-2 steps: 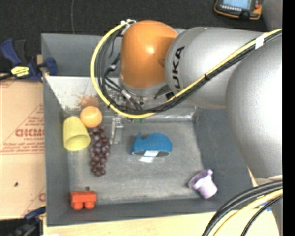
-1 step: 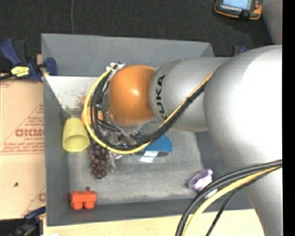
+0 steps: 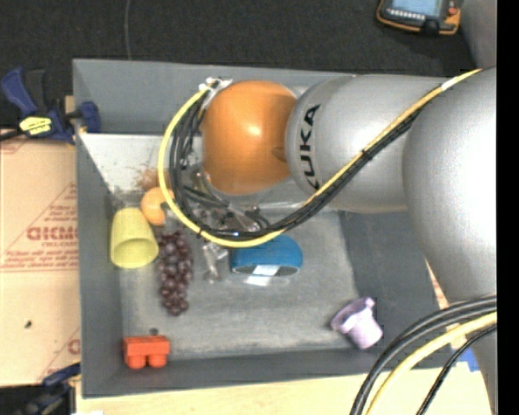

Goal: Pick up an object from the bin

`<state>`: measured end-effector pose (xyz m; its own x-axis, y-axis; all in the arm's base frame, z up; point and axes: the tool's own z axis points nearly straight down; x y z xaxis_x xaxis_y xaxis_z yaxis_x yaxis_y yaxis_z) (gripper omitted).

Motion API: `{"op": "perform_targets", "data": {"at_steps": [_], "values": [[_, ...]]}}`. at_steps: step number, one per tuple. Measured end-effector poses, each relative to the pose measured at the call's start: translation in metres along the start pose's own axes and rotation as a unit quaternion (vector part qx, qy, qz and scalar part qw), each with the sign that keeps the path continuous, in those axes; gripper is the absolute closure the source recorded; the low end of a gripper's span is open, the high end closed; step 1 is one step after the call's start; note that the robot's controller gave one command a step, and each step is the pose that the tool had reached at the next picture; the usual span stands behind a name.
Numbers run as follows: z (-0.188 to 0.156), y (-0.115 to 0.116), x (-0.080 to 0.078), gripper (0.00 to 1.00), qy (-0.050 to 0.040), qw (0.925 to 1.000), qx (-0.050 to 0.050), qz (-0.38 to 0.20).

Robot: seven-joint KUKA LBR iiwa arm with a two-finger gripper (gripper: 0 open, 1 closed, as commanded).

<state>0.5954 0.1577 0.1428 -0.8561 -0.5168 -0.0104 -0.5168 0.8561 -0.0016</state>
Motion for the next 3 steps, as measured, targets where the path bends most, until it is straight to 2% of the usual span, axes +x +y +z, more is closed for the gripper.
{"op": "perform_targets", "data": {"at_steps": [1, 2, 3], "values": [[0.042, 0.01, 0.01, 0.0, 0.0052, 0.9747, 0.001, -0.224], [0.063, 0.005, -0.011, 0.0, -0.0055, 0.9881, 0.011, -0.153], [0.066, 0.022, -0.003, 1.0, -0.0015, 0.8934, 0.006, -0.449]]}}
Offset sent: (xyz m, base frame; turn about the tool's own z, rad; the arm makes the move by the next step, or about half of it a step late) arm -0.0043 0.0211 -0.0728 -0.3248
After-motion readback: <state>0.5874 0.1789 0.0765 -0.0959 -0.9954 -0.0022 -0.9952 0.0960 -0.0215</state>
